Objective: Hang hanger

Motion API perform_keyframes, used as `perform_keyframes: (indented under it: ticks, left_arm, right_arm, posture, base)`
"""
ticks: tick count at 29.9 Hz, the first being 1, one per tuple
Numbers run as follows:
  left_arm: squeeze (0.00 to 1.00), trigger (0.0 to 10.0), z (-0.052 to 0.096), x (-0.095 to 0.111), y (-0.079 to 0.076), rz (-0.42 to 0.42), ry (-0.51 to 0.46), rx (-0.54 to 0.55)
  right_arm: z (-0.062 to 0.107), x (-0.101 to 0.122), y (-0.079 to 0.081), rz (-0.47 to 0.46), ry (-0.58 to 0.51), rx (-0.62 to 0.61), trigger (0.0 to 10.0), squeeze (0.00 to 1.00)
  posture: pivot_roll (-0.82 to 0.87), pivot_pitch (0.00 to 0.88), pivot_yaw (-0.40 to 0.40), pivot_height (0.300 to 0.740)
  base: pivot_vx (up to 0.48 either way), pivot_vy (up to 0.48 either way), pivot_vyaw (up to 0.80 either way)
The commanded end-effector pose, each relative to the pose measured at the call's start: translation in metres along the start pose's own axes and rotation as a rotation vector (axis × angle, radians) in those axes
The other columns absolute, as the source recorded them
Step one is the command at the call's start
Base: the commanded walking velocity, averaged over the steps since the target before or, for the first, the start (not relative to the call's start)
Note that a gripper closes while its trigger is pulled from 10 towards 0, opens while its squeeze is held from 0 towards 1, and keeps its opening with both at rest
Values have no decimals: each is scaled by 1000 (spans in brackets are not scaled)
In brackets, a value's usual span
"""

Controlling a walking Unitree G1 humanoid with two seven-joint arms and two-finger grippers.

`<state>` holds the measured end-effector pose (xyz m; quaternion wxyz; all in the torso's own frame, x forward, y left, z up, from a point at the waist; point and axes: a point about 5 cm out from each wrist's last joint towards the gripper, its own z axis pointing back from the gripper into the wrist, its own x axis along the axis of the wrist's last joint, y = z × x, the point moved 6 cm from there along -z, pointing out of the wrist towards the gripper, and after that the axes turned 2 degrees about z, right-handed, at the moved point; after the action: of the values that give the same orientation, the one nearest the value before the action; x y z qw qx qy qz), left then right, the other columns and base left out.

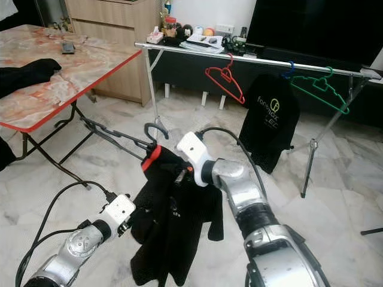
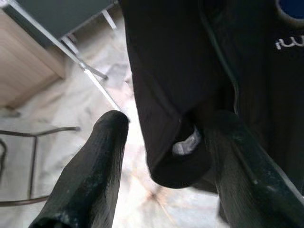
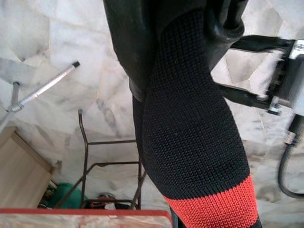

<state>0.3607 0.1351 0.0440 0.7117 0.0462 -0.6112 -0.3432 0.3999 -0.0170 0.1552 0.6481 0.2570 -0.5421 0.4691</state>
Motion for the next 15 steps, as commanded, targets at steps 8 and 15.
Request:
perform_keyframes:
  ticks: [8, 15]
  left_arm:
    - [0, 10000, -3, 2, 5, -60, -9, 24]
    - [0, 10000, -4, -4, 10, -116, 16, 42]
  right_arm:
    - [-10, 38, 7, 67, -80, 36, 0, 0]
    - [-12, 48, 10, 86, -95, 49, 0, 0]
  posture:
    - [122, 37, -98, 740]
    - [123, 38, -100, 740]
  base:
    - [0, 0, 0]
    - [0, 0, 0]
